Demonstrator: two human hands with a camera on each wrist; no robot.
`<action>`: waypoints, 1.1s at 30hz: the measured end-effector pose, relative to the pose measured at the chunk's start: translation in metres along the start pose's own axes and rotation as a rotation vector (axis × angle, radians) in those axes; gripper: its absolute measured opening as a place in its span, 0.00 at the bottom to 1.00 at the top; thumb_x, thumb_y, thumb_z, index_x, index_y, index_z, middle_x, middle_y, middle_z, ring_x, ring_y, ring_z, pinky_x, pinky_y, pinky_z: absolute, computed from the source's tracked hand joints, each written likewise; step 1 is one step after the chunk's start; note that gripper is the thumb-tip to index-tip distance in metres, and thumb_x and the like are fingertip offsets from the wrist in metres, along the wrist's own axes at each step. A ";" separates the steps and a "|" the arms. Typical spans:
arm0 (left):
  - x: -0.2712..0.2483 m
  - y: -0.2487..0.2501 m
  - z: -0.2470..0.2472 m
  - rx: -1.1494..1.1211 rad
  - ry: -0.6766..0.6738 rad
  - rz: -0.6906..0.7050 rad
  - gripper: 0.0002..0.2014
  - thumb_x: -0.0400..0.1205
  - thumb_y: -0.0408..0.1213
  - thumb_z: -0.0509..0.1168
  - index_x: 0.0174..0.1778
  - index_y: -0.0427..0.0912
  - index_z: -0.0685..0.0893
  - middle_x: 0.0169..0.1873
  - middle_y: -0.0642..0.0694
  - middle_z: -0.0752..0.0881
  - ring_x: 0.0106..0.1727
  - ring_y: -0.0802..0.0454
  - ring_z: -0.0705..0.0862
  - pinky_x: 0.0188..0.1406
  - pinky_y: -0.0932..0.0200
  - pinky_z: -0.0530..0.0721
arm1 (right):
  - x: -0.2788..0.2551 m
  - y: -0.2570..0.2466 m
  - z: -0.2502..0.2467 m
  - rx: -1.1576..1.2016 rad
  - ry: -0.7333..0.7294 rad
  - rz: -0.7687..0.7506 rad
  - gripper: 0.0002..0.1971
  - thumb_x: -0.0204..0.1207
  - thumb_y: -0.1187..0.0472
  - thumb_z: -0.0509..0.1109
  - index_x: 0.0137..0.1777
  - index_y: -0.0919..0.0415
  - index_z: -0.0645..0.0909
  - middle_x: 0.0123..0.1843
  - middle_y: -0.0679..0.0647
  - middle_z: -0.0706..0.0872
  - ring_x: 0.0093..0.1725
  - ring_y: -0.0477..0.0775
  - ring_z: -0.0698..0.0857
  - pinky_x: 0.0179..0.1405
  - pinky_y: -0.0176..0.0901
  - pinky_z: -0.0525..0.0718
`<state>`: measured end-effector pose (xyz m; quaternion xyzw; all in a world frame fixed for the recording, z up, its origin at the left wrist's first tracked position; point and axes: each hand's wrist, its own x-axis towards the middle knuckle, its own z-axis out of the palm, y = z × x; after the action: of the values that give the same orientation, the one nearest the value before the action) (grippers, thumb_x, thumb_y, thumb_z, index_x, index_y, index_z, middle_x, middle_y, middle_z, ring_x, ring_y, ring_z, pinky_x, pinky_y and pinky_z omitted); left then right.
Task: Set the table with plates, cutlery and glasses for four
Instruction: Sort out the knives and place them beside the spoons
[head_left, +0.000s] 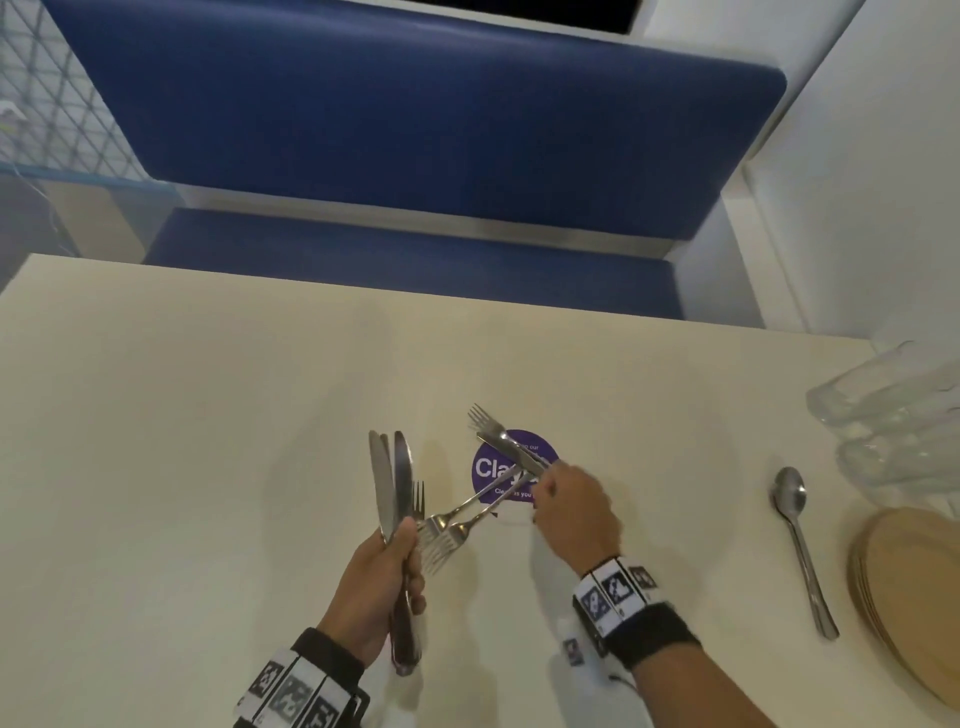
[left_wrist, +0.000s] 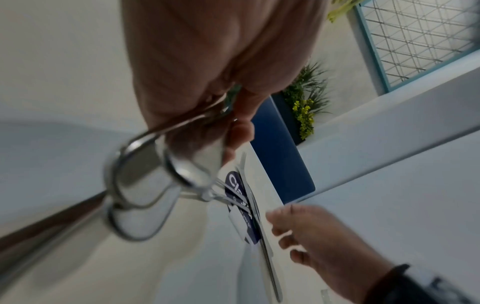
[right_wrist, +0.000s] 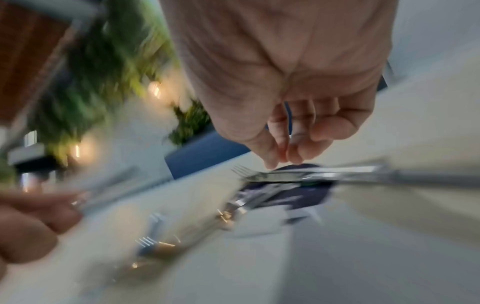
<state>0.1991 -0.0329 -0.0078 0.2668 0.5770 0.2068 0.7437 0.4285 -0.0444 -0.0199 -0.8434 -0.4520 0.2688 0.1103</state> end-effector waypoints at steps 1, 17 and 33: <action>-0.001 0.001 -0.003 -0.019 0.011 -0.007 0.17 0.90 0.44 0.59 0.37 0.39 0.76 0.24 0.44 0.75 0.23 0.49 0.74 0.27 0.54 0.80 | 0.008 0.011 -0.001 -0.096 0.034 0.002 0.05 0.84 0.57 0.63 0.50 0.57 0.78 0.46 0.49 0.80 0.45 0.49 0.79 0.48 0.46 0.84; -0.001 0.015 0.002 -0.135 -0.007 -0.038 0.12 0.90 0.42 0.58 0.44 0.39 0.75 0.25 0.47 0.73 0.23 0.52 0.71 0.22 0.57 0.75 | 0.010 0.036 0.017 -0.543 -0.063 -0.182 0.15 0.87 0.56 0.57 0.69 0.61 0.69 0.59 0.54 0.80 0.44 0.50 0.83 0.37 0.38 0.79; -0.008 0.007 0.037 0.031 -0.172 0.057 0.23 0.85 0.53 0.61 0.50 0.32 0.86 0.37 0.38 0.87 0.36 0.46 0.86 0.34 0.53 0.85 | -0.074 -0.057 0.001 0.430 -0.428 -0.253 0.09 0.79 0.63 0.68 0.38 0.64 0.83 0.36 0.59 0.87 0.34 0.54 0.87 0.37 0.42 0.88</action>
<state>0.2327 -0.0379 0.0100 0.3116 0.5064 0.1951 0.7800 0.3545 -0.0728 0.0299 -0.6622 -0.4993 0.5134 0.2206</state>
